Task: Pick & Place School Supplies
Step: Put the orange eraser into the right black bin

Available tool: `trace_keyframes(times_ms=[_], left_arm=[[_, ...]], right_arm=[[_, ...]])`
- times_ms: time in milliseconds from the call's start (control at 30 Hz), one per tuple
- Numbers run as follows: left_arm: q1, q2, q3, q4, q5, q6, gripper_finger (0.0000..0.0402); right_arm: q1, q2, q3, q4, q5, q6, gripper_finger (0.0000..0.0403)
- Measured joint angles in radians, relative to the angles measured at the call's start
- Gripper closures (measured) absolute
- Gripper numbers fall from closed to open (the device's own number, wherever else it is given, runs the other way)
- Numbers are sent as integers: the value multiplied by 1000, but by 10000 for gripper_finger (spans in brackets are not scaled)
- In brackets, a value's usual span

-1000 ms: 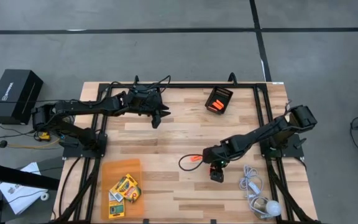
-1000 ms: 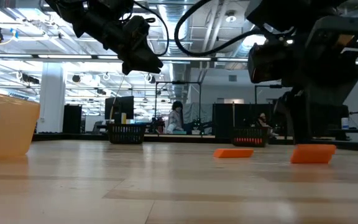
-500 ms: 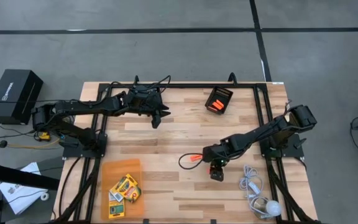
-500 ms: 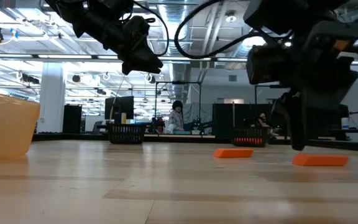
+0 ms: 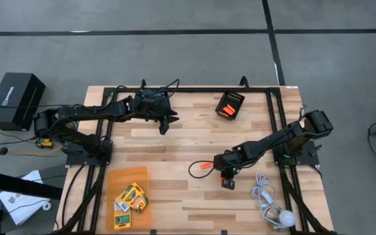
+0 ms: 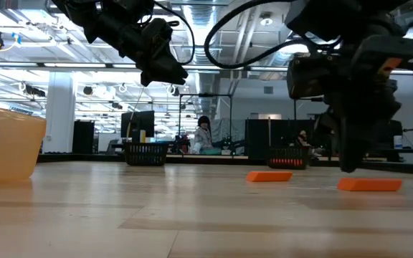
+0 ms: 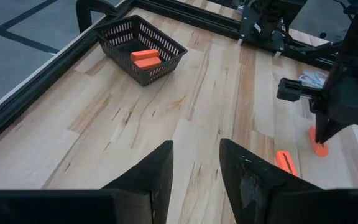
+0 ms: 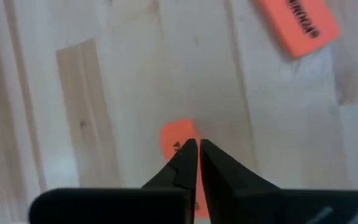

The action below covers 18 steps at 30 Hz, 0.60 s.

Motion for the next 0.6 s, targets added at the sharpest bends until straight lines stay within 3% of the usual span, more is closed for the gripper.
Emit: trace_keyframes(times_ms=[233, 600], left_arm=[[0, 0, 0, 0, 0, 0, 276], [0, 0, -4, 3, 0, 1, 276]], right_arm=[[1, 0, 0, 42, -69, -13, 402], [10, 8, 0, 42, -73, -15, 403]])
